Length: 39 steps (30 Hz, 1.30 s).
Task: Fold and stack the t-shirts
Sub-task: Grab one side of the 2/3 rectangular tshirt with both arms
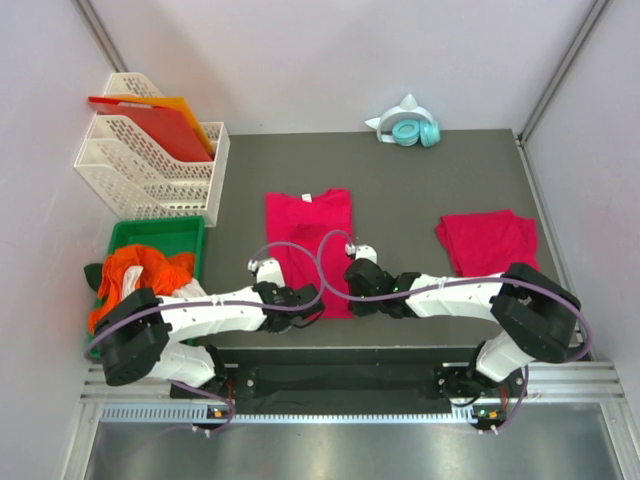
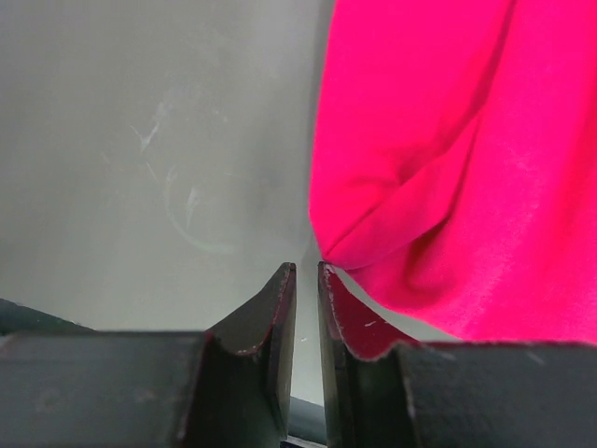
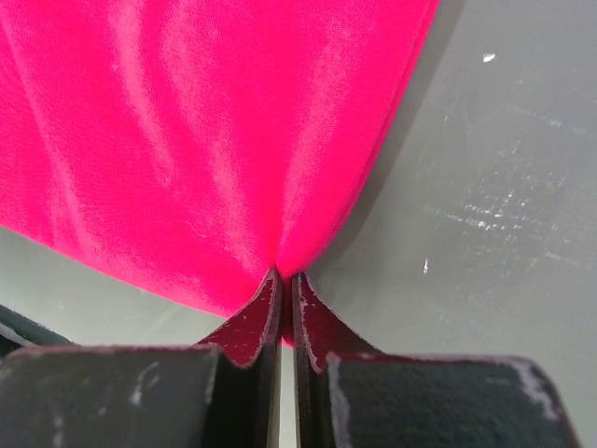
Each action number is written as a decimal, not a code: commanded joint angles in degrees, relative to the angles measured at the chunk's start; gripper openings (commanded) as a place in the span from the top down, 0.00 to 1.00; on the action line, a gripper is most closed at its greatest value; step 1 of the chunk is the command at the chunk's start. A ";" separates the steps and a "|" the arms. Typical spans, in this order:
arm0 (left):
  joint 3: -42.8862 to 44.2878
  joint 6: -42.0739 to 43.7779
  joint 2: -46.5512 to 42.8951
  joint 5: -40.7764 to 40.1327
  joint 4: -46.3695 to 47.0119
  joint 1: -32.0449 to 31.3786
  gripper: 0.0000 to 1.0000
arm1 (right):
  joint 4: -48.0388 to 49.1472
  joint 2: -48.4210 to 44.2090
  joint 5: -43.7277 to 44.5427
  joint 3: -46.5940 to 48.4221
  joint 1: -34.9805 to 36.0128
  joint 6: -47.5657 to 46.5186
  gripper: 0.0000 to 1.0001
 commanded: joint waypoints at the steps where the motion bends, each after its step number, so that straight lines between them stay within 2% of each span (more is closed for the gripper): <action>1: -0.53 2.23 -0.44 -0.31 3.34 -0.16 0.79 | -5.00 -0.36 -2.53 -1.62 1.90 0.53 1.00; 7: -1.06 9.34 -1.94 1.18 8.70 -0.25 0.75 | -5.09 -0.01 -2.62 -1.35 1.99 0.18 1.00; 10: 0.61 9.72 0.34 2.15 7.66 -0.25 0.72 | -5.17 0.52 -2.62 -1.09 1.90 -0.08 1.00; 11: 1.66 9.81 1.13 2.41 7.13 -0.16 0.58 | -5.00 0.52 -2.70 -0.91 1.90 -0.17 1.00; 12: 2.19 10.07 2.19 2.68 7.04 -0.16 0.33 | -5.00 0.78 -2.62 -0.74 1.90 -0.26 1.00; 13: 2.54 10.50 2.63 2.85 7.04 -0.25 0.28 | -5.09 0.87 -2.53 -0.74 1.90 -0.17 1.00; 19: 2.55 12.09 1.84 1.54 8.88 -0.25 0.24 | -5.44 1.13 -2.35 -0.12 1.90 -0.79 1.00; 23: 4.03 12.62 1.06 0.22 8.01 -0.34 0.28 | -5.44 1.31 -2.53 -0.12 1.90 -1.05 1.00; 32: 11.60 15.08 -4.74 -3.47 0.72 -0.34 0.28 | -5.79 1.92 -2.53 1.11 1.82 -1.40 1.00; 37: 9.15 14.21 -5.45 -4.09 0.80 -0.34 0.28 | -5.79 2.63 -2.44 2.07 1.82 -1.40 1.00; 39: 7.39 12.98 -5.28 -3.22 1.15 -0.34 0.32 | -6.05 2.80 -2.44 2.16 1.82 -1.49 1.00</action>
